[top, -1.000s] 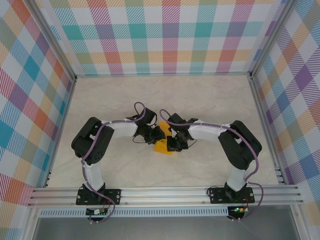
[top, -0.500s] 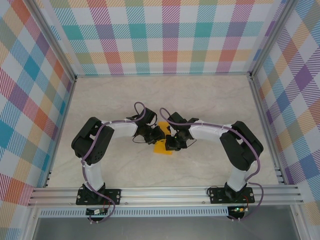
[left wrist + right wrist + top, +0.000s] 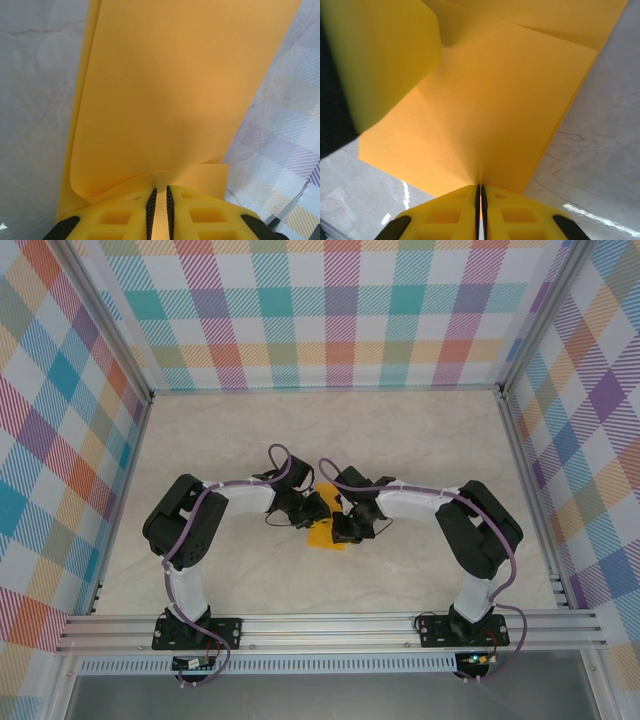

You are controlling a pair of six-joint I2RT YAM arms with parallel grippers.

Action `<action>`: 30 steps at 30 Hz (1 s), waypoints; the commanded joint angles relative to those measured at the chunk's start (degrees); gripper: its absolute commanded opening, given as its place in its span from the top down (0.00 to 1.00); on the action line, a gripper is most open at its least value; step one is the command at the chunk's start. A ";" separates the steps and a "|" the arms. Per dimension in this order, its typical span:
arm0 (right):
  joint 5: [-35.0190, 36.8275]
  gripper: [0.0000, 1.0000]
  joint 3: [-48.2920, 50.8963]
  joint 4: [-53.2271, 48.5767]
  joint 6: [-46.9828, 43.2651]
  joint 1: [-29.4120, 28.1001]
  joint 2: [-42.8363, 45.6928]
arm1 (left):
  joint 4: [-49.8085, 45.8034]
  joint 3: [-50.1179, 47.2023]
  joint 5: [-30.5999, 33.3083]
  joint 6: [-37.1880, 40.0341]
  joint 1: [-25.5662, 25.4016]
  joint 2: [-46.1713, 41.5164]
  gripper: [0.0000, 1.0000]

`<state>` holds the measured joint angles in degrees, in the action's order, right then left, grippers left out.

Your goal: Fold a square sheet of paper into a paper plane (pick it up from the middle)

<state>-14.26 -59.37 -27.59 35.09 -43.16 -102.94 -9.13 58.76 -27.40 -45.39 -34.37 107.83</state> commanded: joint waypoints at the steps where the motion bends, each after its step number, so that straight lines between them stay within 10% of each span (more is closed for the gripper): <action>1: 0.23 0.88 0.21 -2.54 -1.48 -0.26 -0.95 | -8.86 -2.04 5.16 -0.22 -0.79 3.69 0.82; 30: -2.05 0.91 5.70 -5.02 -3.02 -0.26 1.97 | -9.33 -1.98 5.42 -0.23 -0.79 3.83 0.82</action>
<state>-14.87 -56.36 -26.11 33.34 -43.13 -101.49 -9.32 58.81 -27.35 -45.39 -34.37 107.85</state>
